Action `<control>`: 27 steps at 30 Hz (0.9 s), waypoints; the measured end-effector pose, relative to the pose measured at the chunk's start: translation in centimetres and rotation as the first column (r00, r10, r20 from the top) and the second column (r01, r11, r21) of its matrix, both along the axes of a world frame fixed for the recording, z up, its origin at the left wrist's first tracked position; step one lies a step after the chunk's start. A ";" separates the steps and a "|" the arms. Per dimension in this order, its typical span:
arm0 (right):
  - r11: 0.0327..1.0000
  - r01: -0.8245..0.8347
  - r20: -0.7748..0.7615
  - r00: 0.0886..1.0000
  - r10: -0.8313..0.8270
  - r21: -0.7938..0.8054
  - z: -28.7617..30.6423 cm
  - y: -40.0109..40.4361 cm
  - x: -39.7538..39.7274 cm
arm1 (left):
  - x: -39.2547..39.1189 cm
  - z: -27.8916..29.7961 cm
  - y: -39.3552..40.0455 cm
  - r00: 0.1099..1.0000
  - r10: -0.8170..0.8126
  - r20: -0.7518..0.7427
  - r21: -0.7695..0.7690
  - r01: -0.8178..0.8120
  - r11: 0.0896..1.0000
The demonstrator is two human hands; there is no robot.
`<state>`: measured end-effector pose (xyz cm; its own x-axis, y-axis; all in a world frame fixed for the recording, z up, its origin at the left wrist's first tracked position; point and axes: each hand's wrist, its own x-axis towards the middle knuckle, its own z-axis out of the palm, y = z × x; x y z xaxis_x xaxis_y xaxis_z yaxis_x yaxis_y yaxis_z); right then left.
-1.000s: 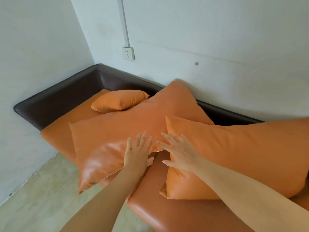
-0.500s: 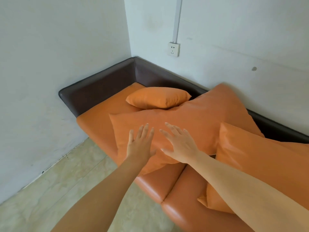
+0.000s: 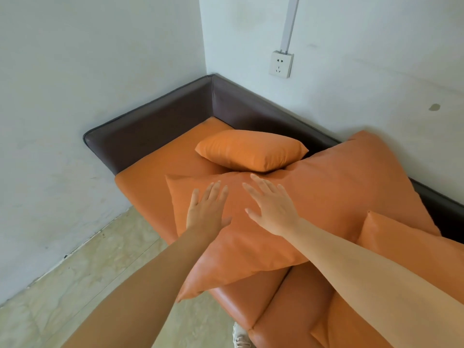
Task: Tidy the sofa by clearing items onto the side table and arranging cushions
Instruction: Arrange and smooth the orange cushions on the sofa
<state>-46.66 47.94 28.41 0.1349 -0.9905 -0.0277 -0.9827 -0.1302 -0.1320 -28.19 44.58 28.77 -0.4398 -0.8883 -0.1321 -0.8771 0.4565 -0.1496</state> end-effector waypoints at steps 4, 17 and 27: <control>1.000 -0.003 0.000 1.000 0.003 -0.001 -0.9 -3.3 -2.2 | -2.0 -0.5 -3.5 1.000 0.014 -0.012 0.025 -0.013 1.000; 0.999 0.054 -0.126 0.991 -0.054 0.001 -4.5 -10.9 -5.9 | -5.1 -5.0 -14.4 0.986 -0.128 -0.107 0.113 0.140 0.984; 0.990 0.112 -0.279 0.951 -0.132 -0.087 -8.0 -17.4 -4.1 | -5.3 -10.7 -23.6 0.914 -0.371 -0.165 0.122 0.393 0.912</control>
